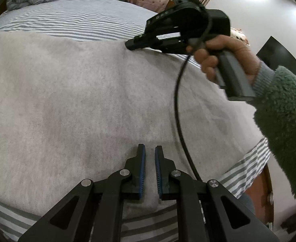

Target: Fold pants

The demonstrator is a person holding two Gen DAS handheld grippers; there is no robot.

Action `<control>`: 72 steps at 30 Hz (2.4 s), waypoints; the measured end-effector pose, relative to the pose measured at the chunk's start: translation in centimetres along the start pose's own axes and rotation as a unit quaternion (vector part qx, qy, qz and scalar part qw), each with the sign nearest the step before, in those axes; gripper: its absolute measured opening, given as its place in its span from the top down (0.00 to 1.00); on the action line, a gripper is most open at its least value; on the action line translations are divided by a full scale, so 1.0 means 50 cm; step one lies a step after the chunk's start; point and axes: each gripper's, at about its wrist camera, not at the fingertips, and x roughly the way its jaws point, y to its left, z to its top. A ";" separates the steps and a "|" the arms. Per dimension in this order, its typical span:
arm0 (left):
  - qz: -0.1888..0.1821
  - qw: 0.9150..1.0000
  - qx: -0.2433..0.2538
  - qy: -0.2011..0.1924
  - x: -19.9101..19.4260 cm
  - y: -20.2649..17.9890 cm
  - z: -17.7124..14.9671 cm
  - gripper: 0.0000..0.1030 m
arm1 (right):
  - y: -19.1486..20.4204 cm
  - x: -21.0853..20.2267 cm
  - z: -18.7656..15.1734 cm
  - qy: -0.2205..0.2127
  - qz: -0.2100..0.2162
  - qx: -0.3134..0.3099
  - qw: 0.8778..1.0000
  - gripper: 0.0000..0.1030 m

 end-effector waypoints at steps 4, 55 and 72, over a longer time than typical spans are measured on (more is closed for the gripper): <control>0.006 1.000 0.004 0.001 0.003 -0.006 -0.001 0.89 | -0.001 -0.037 -0.018 -0.037 0.010 0.029 0.999 0.87; 0.069 0.988 0.130 0.042 0.152 -0.317 0.074 0.82 | -0.569 -0.562 -0.627 -0.394 0.046 0.358 0.845 0.89; 0.065 0.995 0.077 0.019 0.078 -0.203 0.101 0.82 | -0.267 -0.595 -0.412 -0.352 0.028 0.198 0.914 0.89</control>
